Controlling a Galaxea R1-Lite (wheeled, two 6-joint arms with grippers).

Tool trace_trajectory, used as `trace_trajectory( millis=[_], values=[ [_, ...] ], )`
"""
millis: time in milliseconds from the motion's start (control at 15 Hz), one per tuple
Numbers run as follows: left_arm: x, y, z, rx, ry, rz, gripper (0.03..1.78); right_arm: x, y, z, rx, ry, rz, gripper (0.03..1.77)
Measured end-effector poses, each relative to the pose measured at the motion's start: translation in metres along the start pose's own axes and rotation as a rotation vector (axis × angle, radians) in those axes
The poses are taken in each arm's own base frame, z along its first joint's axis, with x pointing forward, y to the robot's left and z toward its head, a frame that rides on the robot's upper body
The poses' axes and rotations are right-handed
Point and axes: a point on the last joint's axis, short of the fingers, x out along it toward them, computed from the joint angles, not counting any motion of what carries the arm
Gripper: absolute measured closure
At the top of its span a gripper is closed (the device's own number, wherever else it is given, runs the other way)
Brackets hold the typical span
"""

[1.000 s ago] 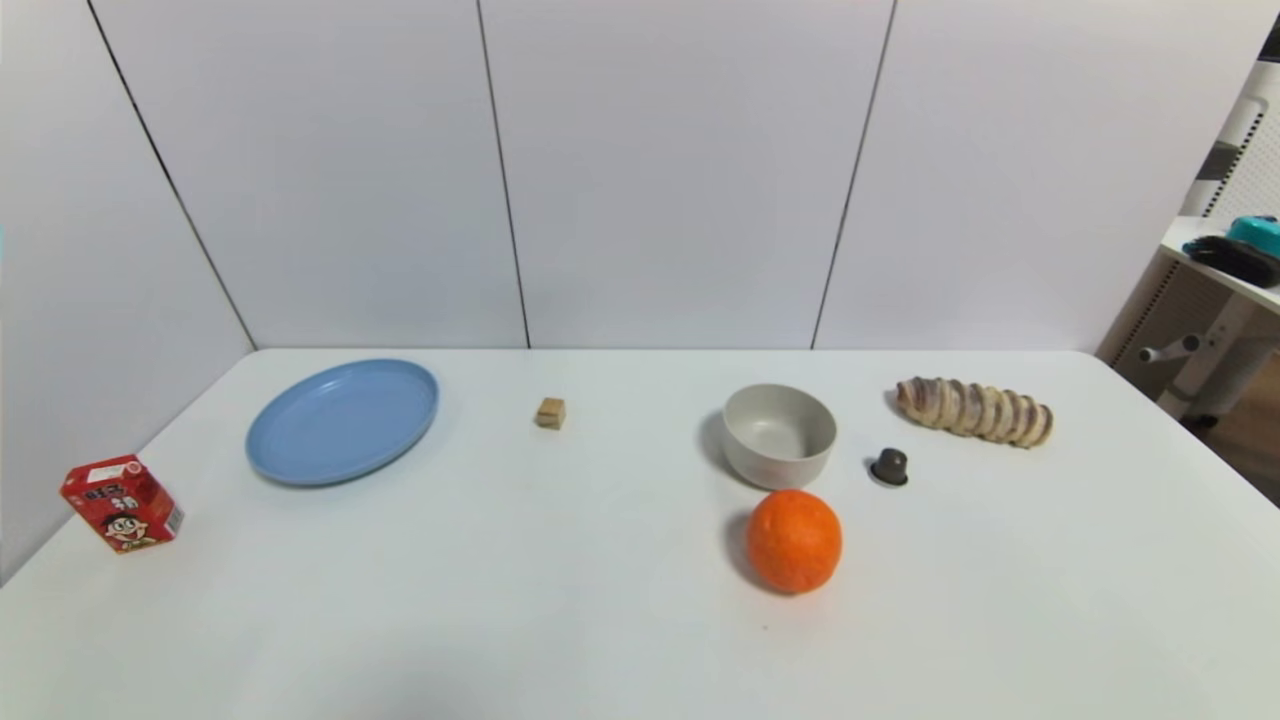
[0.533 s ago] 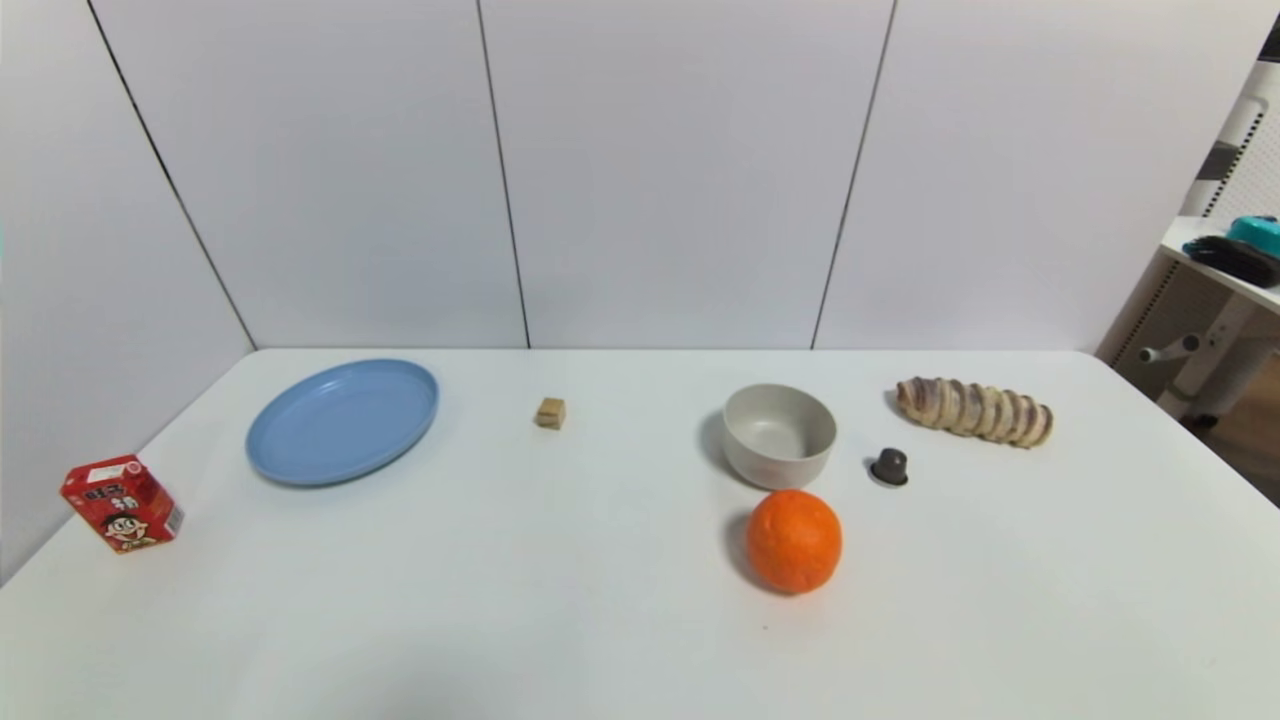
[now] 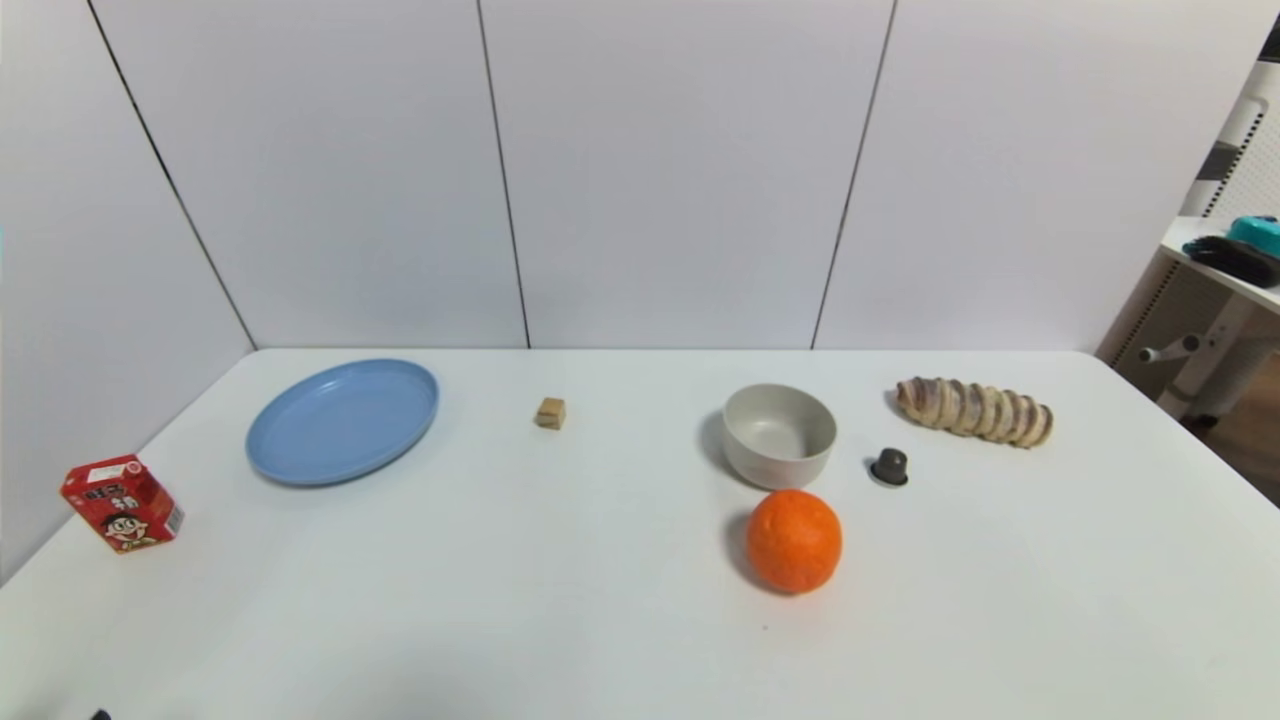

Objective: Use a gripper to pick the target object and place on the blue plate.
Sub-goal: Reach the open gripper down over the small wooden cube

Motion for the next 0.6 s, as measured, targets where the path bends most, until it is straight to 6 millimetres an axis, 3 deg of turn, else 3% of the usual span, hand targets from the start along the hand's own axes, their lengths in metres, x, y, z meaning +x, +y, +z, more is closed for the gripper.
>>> trace_trajectory(
  millis=[267,600],
  values=[
    [0.036,0.001,0.088,0.014,-0.031,-0.136,0.12,0.000,0.000,0.000,0.001,0.000,0.000,0.10],
    [0.110,-0.026,0.164,0.044,-0.024,-0.363,0.12,0.000,0.000,0.000,0.001,0.000,0.000,0.10]
  ],
)
